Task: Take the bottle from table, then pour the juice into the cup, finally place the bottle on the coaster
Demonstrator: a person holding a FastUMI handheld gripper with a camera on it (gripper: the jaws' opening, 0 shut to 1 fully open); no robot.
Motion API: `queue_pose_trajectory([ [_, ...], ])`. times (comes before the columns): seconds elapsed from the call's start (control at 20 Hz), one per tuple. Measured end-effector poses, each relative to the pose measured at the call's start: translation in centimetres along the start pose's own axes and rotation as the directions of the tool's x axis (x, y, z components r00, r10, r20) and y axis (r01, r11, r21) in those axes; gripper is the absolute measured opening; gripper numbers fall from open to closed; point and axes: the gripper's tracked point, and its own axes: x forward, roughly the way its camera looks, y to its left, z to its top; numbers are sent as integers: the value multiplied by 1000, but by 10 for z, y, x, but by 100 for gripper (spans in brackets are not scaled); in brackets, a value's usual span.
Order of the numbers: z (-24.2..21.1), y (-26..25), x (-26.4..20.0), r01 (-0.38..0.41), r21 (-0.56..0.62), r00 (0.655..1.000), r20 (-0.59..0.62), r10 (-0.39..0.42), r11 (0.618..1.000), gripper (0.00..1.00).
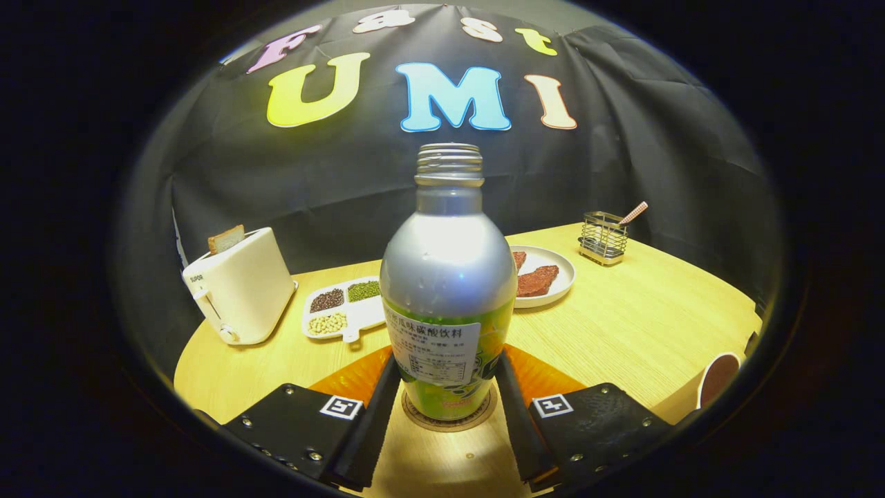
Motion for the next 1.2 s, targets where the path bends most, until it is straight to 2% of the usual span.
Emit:
queue_pose_trajectory([
  [0.3, -14, 9, 9, -28, -39, 999, -26, 27, 999, 77],
  [0.55, -11, 10, 13, -20, -47, 1000, -3, 20, 999, 79],
  [0.95, -20, 12, 16, -27, -53, 999, -33, 26, 998, 80],
  [1.0, -21, 13, 16, -25, -52, 999, -38, 23, 998, 81],
  [1.05, -23, 11, 17, -23, -50, 999, -48, 21, 998, 91],
  [1.1, -25, 10, 16, -23, -50, 998, -57, 20, 998, 94],
  [1.2, -25, 10, 12, -31, -50, 997, -67, 28, 998, 95],
])
